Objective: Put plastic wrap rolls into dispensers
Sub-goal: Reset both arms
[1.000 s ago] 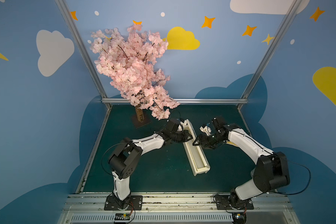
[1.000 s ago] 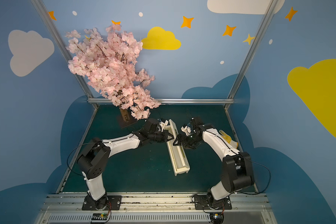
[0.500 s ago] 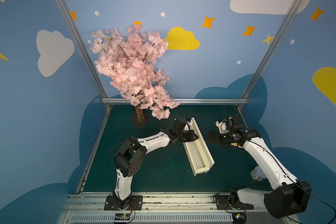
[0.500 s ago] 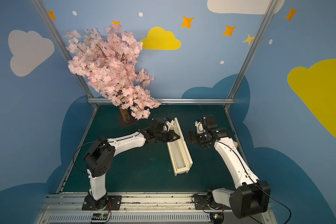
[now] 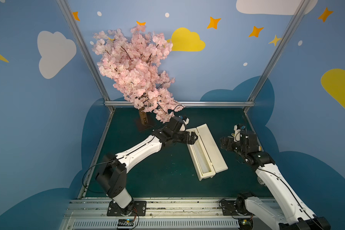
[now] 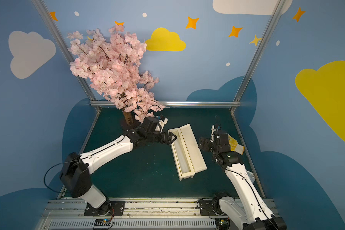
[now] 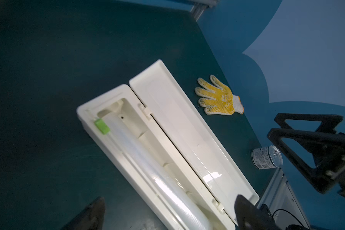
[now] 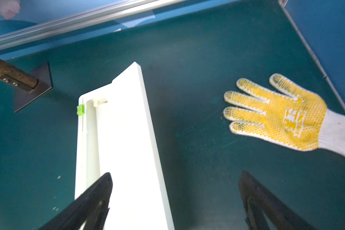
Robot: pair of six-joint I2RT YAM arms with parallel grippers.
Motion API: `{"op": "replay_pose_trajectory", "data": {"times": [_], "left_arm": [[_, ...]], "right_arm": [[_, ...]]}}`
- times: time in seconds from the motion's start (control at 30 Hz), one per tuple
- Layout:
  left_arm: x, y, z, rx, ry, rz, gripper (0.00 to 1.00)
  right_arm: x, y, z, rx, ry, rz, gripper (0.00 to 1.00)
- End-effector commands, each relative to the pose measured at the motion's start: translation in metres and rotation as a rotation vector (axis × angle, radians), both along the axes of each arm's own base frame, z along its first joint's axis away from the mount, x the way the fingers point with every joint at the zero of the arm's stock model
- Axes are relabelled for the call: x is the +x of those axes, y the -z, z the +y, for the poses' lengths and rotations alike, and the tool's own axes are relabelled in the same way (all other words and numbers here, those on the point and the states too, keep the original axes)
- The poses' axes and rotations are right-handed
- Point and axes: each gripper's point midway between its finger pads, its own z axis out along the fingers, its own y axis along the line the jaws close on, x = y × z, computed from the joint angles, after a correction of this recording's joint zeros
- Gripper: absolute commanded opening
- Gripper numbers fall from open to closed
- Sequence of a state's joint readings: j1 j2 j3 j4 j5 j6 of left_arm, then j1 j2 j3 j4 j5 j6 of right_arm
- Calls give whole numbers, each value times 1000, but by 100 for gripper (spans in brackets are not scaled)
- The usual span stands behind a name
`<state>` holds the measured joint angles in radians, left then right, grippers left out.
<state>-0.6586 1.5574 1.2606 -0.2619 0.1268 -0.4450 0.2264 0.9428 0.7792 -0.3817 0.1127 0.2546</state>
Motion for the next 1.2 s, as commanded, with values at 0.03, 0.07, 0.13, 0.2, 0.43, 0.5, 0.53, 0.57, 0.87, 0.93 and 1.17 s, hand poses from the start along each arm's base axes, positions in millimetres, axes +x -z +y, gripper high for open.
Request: {"op": "replay_pose_trajectory", "data": {"times": [0.03,0.07,0.13,0.2,0.43,0.5,0.53,0.57,0.87,0.93,1.17], "left_arm": [[17,0,87,135,-138,-131,100],[18,-3,105,166,-168,-183,100],[18,-4,135,236,-190,-283,100],[21,-1,165,293,-240,-366,100],[24,45,255,372,-400,-495,99],[27,71,270,399,-434,-457,100],[28,85,276,407,-452,-424,99],[29,97,279,414,-455,-405,99],[44,132,301,381,-576,-493,100],[50,135,310,377,-614,-461,99],[49,135,315,372,-624,-429,100]], "right_arm": [[29,-17,-24,-119,79,-195,98],[33,-17,-30,-121,104,-217,98],[38,-3,-33,-137,103,-239,98],[45,9,-36,-184,95,-263,98],[53,45,-60,-252,162,-165,98],[54,52,-63,-240,162,-177,98],[54,54,-64,-241,156,-188,98],[54,57,-65,-234,157,-200,98],[62,94,-70,-136,133,-228,98],[68,108,-64,-142,101,-237,98],[83,116,-46,-167,-4,-160,97]]}}
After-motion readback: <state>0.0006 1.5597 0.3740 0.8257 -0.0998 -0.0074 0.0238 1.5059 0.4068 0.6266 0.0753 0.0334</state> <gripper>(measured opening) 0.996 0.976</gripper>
